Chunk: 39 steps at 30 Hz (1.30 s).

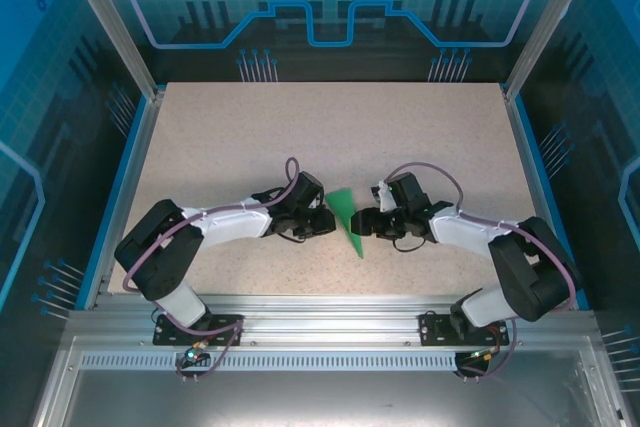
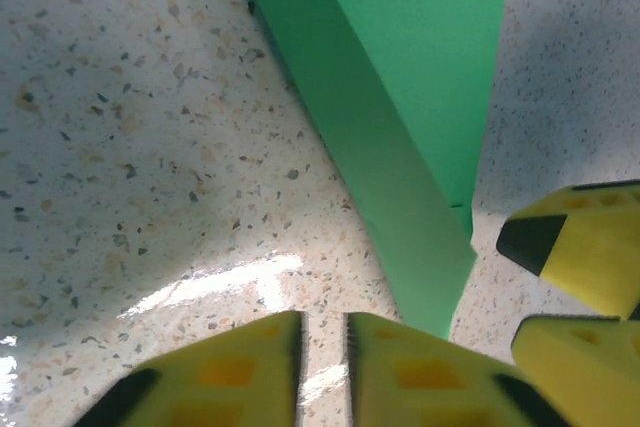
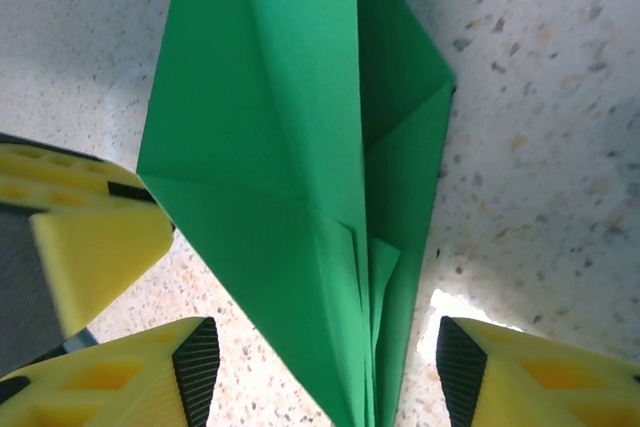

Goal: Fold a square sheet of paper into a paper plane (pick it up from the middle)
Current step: Pick up the paper plane from the center of the table.

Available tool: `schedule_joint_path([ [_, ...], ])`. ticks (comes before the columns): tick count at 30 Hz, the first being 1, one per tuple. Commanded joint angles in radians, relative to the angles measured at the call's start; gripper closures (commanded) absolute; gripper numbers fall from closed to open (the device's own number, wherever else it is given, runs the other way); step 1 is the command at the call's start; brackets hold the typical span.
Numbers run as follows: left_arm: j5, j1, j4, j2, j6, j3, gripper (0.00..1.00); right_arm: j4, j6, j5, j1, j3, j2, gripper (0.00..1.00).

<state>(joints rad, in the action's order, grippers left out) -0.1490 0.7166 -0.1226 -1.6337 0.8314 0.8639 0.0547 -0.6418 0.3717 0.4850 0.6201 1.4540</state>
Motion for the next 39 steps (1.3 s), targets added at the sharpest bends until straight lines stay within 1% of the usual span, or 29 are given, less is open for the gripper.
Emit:
schedule_joint_path([
  [1, 0.015, 0.005, 0.026, 0.057, -0.009, -0.017, 0.6, 0.034, 0.026, -0.048, 0.012, 0.036, 0.013, 0.37],
  [4, 0.029, 0.0, 0.033, 0.075, -0.005, -0.011, 0.45, 0.033, 0.008, -0.073, 0.01, 0.026, 0.006, 0.37],
  [6, 0.028, -0.006, 0.037, 0.069, 0.004, 0.001, 0.38, 0.021, -0.011, -0.095, 0.007, 0.009, -0.008, 0.36],
  [11, 0.007, -0.013, 0.042, 0.008, 0.01, 0.052, 0.35, -0.009, -0.036, -0.07, 0.003, -0.011, -0.009, 0.36],
  [12, 0.006, -0.014, 0.035, -0.006, 0.008, 0.064, 0.36, -0.015, -0.038, -0.063, 0.003, -0.011, -0.005, 0.36],
  [13, 0.009, -0.014, 0.026, -0.021, 0.008, 0.073, 0.39, -0.02, -0.038, -0.056, 0.004, -0.014, -0.001, 0.36],
  [17, 0.014, -0.013, 0.018, -0.042, 0.021, 0.065, 0.63, -0.033, -0.037, -0.042, 0.007, -0.018, -0.001, 0.36],
  [20, 0.018, -0.015, 0.026, -0.022, 0.025, 0.028, 0.74, -0.038, -0.024, -0.019, 0.011, -0.01, 0.004, 0.36],
  [23, 0.02, -0.017, 0.038, 0.003, 0.022, -0.007, 0.83, -0.03, -0.015, -0.017, 0.02, 0.007, 0.018, 0.36],
  [25, 0.019, -0.02, 0.038, 0.014, 0.018, -0.023, 0.85, -0.026, -0.009, -0.017, 0.024, 0.019, 0.034, 0.36],
  [31, 0.016, -0.023, 0.045, 0.025, 0.007, -0.043, 0.86, -0.013, 0.013, -0.015, 0.047, 0.054, 0.081, 0.36],
  [39, 0.011, -0.023, 0.04, 0.016, 0.002, -0.04, 0.86, 0.044, 0.053, -0.046, 0.084, 0.108, 0.117, 0.43],
])
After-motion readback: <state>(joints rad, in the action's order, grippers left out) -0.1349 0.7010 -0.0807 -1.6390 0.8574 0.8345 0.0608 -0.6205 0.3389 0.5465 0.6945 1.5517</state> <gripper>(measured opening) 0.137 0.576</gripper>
